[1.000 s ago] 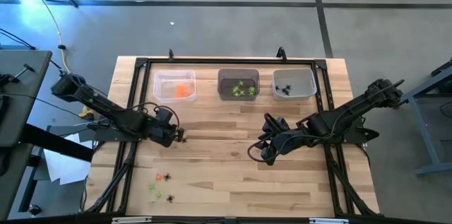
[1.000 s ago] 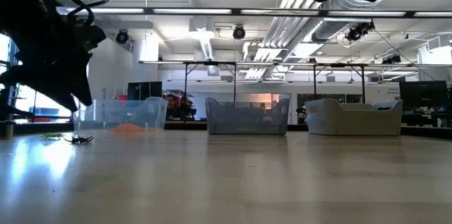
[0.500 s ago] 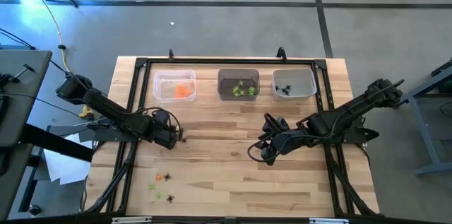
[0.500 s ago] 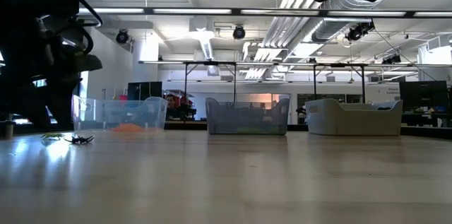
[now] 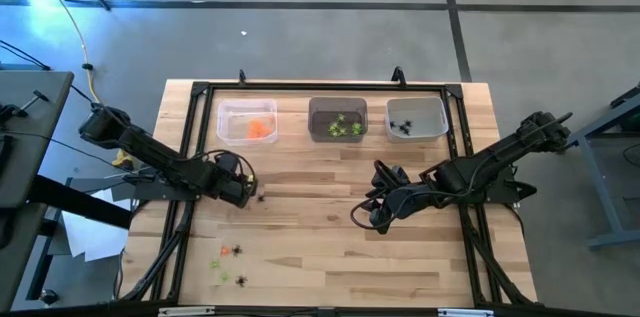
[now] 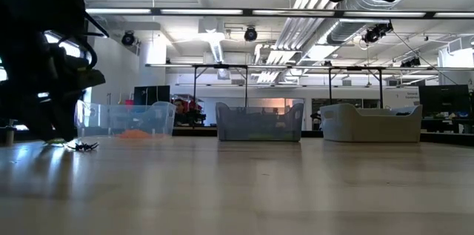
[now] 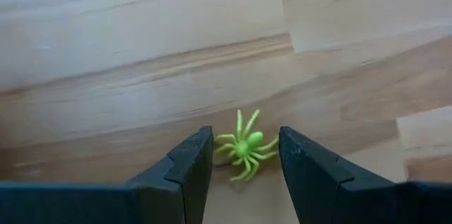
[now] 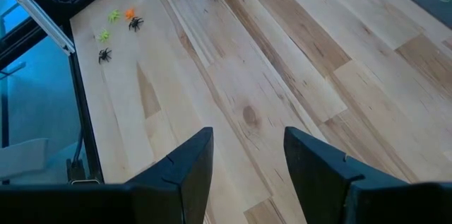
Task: Sort Halloween decoration
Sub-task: Put the green spider toy into the black transparent bin
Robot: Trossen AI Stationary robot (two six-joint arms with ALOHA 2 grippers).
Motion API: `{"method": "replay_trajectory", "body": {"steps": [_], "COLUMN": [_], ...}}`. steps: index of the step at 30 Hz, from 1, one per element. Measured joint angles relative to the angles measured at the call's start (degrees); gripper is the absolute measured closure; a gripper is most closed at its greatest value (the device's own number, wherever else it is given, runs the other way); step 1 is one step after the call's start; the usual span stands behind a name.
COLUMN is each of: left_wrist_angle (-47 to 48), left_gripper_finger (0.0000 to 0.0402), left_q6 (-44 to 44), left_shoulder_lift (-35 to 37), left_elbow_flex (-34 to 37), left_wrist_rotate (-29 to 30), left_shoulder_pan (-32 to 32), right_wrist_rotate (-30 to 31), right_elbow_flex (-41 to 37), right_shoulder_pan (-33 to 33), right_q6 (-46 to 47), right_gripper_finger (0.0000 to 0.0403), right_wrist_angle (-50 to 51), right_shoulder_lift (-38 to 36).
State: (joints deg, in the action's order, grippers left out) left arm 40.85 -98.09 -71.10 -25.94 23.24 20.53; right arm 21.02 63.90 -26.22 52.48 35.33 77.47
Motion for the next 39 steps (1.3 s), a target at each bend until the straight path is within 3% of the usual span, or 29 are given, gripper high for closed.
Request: {"method": "replay_trajectory", "body": {"steps": [13, 28, 39], "left_wrist_angle": [-3.17, -3.04, 0.89], "left_gripper_finger": [0.0261, 0.0395, 0.0396], "left_q6": [1.36, 2.22, 2.76], "left_shoulder_lift": [-5.06, -5.28, -5.65], "left_elbow_flex": [1.33, 1.68, -2.97], "left_wrist_rotate": [3.61, 4.59, 4.04], "left_shoulder_pan": [-0.35, -0.27, -0.26], "right_wrist_rotate": [0.0, 0.0, 0.0], "right_elbow_flex": [0.0, 0.0, 0.0], "right_shoulder_pan": [0.0, 0.0, 0.0], "right_q6": [0.0, 0.0, 0.01], "right_gripper_finger": [0.0231, 0.0231, 0.0231], "right_wrist_angle": [0.0, 0.0, 0.0], "right_shoulder_lift": [0.01, 0.02, 0.01]}}
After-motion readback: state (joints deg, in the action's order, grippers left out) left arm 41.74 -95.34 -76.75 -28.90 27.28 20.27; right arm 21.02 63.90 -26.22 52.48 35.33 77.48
